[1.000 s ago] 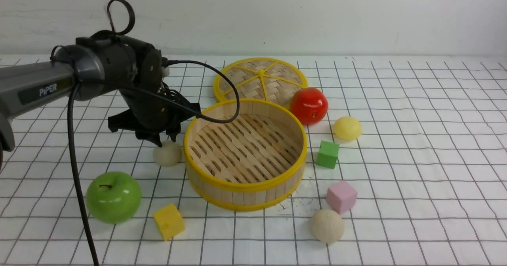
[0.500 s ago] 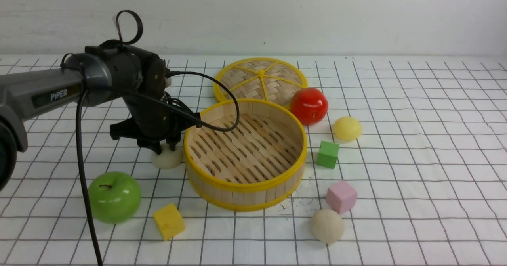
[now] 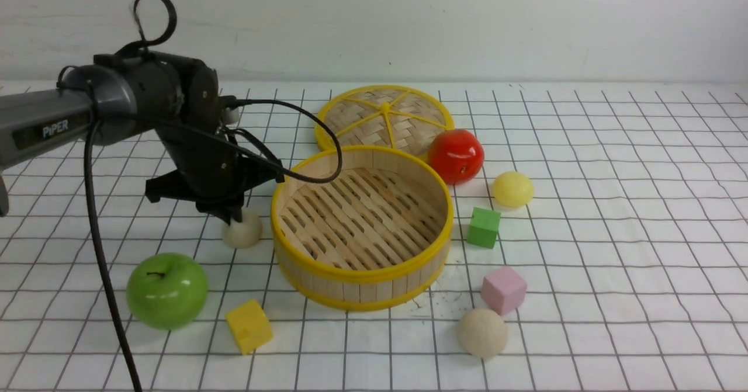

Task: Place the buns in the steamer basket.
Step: Use the left arm to grab a steamed stuffed bun, then use the left arm to put the steamed stuffed bun into the steamer, then use the right arm to grab a steamed stuffed bun

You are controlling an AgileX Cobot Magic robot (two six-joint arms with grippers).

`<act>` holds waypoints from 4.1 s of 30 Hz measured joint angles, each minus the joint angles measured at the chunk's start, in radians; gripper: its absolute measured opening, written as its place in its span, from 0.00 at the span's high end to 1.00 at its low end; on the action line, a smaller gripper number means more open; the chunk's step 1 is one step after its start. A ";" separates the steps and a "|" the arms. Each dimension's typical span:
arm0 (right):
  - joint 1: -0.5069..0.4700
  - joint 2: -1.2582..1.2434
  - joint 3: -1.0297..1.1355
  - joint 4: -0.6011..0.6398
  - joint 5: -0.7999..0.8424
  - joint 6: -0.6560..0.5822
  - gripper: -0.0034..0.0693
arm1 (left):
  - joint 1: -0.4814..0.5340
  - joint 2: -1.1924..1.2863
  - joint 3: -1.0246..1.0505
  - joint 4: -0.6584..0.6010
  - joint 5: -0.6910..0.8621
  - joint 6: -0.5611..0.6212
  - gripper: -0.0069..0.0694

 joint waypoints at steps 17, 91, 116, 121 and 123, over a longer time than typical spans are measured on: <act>0.000 0.000 0.000 0.000 0.000 0.000 0.62 | 0.000 -0.211 0.003 -0.332 0.020 0.189 0.92; 0.000 0.000 0.000 0.000 0.000 0.000 0.62 | -0.031 -1.797 0.727 -0.510 0.299 0.408 0.93; 0.000 0.000 0.000 0.000 0.000 0.000 0.62 | 0.017 -1.897 1.004 -0.269 -0.089 0.385 0.93; 0.000 0.000 0.000 0.000 0.000 0.000 0.62 | 0.042 -2.000 1.230 -0.046 -0.227 0.296 0.93; 0.000 0.000 0.000 0.000 0.000 0.000 0.62 | 0.045 -2.040 1.316 0.006 -0.255 0.267 0.93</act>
